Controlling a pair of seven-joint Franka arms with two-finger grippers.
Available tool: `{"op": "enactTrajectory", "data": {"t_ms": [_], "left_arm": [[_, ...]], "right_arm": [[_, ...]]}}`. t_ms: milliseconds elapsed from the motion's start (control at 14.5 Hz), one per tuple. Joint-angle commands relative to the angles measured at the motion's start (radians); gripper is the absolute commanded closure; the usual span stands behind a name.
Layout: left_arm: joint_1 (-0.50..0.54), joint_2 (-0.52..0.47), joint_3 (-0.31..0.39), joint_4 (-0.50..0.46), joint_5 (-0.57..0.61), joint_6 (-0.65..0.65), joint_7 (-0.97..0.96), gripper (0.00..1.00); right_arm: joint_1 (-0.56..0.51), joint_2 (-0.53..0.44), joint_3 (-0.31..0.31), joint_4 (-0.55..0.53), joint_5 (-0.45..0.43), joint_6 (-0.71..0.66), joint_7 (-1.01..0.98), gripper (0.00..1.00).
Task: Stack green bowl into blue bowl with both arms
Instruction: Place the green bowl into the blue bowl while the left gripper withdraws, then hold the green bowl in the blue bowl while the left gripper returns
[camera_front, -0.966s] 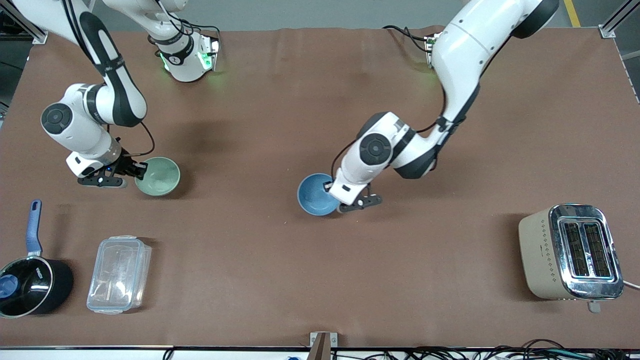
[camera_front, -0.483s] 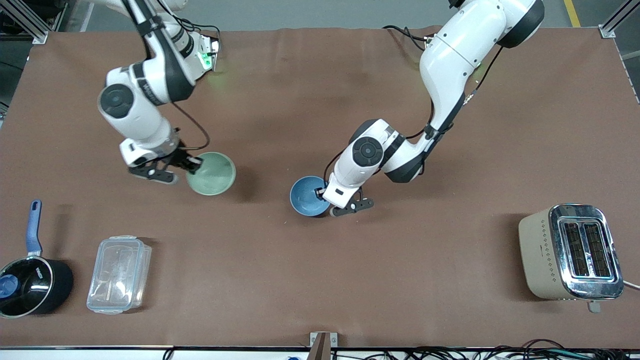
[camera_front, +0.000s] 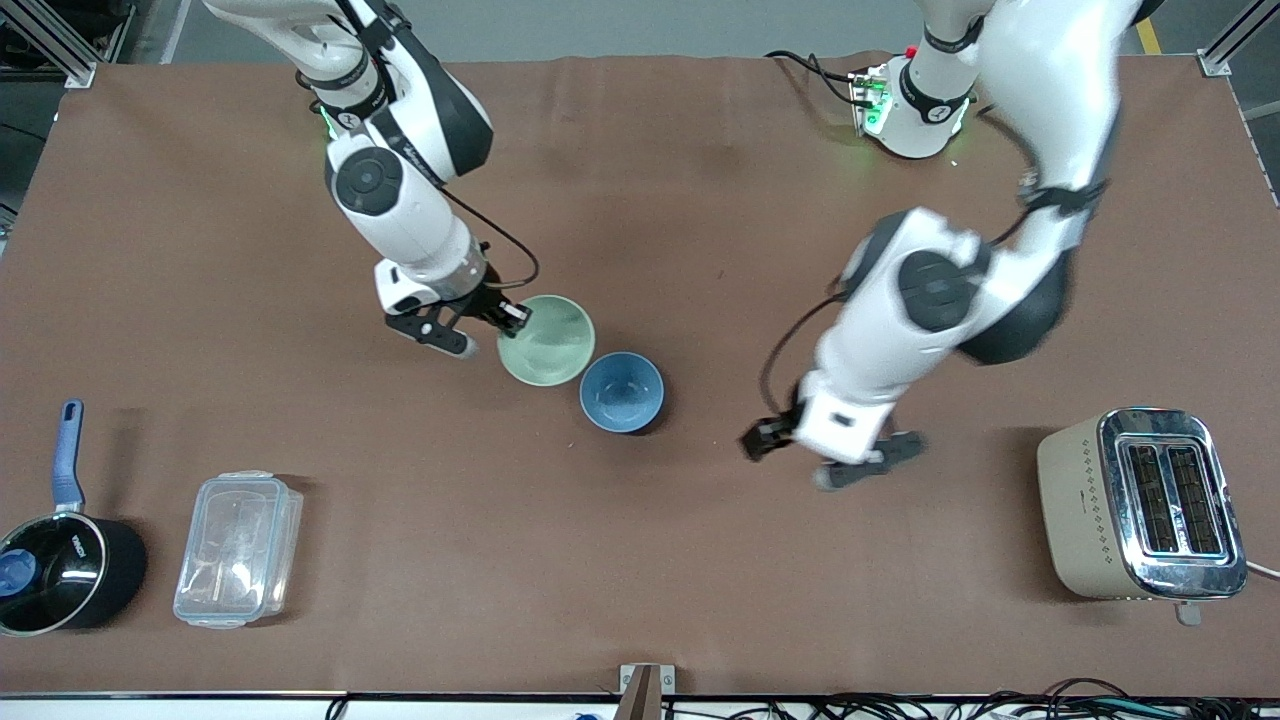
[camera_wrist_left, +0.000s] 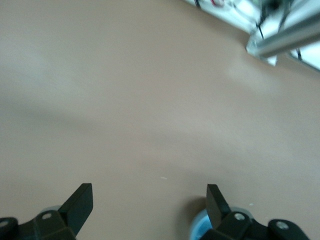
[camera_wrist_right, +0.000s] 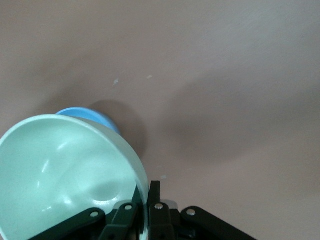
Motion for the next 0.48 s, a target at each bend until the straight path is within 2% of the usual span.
{"op": "enactTrajectory", "data": {"t_ms": [0, 276, 414], "left_arm": [[0.089, -0.141, -0.004, -0.037, 0.016, -0.126, 0.143, 0.0], [0.242, -0.267, -0.01, -0.042, -0.007, -0.309, 0.456, 0.0], [0.27, -0.315, 0.002, -0.046, -0.027, -0.367, 0.56, 0.0]], "right_arm": [[0.059, 0.131, 0.007, 0.092, -0.028, 0.054, 0.113, 1.0], [0.099, 0.286, 0.007, 0.224, -0.187, 0.056, 0.308, 1.0], [0.099, 0.341, 0.007, 0.256, -0.255, 0.057, 0.365, 1.0]]}}
